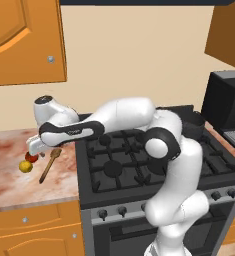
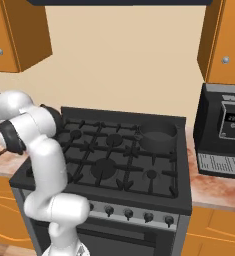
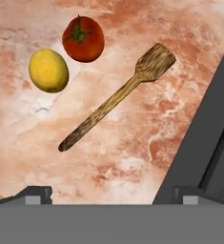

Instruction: Put the lemon and tomato in the pot. Retrieve the spatula and lightly stir the vegetables in the pot.

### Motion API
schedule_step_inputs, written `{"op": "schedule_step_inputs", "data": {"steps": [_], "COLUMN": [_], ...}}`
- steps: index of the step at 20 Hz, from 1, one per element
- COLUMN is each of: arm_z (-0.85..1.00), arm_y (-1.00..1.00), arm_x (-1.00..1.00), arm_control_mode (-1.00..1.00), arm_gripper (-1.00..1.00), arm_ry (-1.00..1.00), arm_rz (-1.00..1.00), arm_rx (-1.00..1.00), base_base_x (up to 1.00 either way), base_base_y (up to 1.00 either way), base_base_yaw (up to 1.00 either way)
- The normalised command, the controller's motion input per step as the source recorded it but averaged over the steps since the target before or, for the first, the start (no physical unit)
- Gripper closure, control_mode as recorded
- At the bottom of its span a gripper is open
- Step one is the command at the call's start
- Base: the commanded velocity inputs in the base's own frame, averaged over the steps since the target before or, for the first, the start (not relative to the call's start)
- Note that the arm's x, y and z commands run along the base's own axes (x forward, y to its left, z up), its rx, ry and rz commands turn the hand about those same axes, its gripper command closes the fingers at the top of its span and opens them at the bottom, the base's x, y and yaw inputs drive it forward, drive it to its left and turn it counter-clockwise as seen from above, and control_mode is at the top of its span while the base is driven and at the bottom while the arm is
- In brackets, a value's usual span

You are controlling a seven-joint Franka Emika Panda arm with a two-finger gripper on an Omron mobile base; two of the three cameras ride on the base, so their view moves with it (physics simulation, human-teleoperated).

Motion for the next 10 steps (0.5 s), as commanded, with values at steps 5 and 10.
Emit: {"op": "schedule_step_inputs", "data": {"steps": [5, 10], "arm_z": [-0.37, -0.74], "arm_y": [0.38, 0.12], "arm_x": [0.02, 0.01], "arm_control_mode": [-1.00, -1.00], "arm_gripper": [-1.00, -1.00], "arm_ry": [-0.05, -0.10], "arm_rz": [-0.14, -0.22], "arm_rx": [0.03, 0.21], "base_base_x": [0.00, 0.00], "base_base_y": [0.00, 0.00], "base_base_yaw": [0.00, 0.00]}}
